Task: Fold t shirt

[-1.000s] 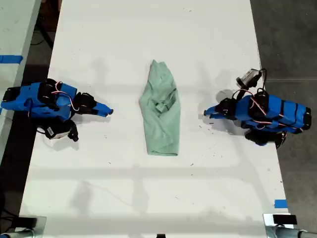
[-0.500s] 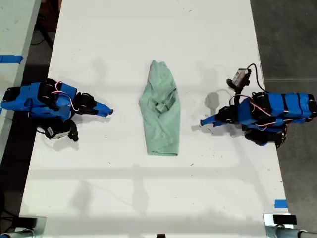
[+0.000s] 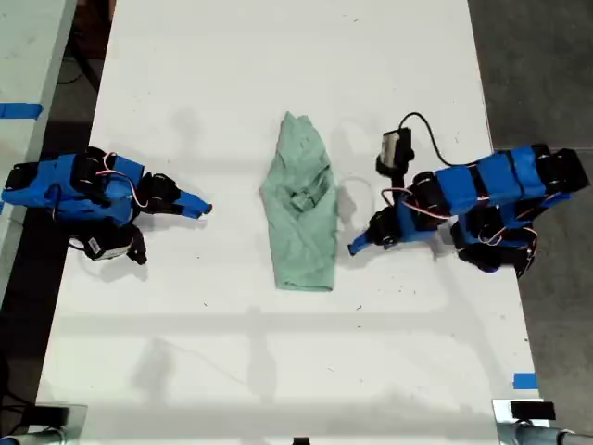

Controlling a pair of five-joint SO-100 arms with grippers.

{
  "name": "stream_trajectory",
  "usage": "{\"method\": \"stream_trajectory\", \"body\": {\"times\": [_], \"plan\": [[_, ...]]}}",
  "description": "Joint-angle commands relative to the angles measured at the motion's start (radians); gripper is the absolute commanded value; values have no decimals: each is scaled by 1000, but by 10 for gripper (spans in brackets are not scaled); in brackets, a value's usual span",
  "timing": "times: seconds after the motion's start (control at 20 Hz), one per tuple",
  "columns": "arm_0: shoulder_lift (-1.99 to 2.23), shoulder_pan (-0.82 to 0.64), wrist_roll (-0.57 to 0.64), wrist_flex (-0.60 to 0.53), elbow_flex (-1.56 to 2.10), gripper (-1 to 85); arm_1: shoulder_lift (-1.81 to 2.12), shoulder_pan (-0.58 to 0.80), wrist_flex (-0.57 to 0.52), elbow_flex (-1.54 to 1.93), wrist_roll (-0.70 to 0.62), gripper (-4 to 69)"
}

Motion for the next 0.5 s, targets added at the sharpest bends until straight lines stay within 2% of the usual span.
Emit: {"method": "stream_trajectory", "body": {"times": [0.0, 0.05, 0.15, 0.2, 0.3, 0.35, 0.45], "plan": [[11, 37, -81, -21, -3, 140, -262, -35, 81, -341, -5, 300], [11, 32, -89, -28, -8, -1, -339, -49, 94, -417, -3, 300], [11, 107, -103, -28, -6, -1, -459, -67, 95, -532, -2, 300], [11, 109, -166, -25, -6, -1, -506, -72, 95, -571, 0, 302], [-35, 126, -204, -176, -38, -3, -555, -72, 75, -594, 3, 306], [-253, 140, -272, -175, -135, 2, -566, -71, 55, -597, 0, 311], [-943, 230, -281, -261, -515, 82, -583, -67, 46, -614, -8, 316]]}}
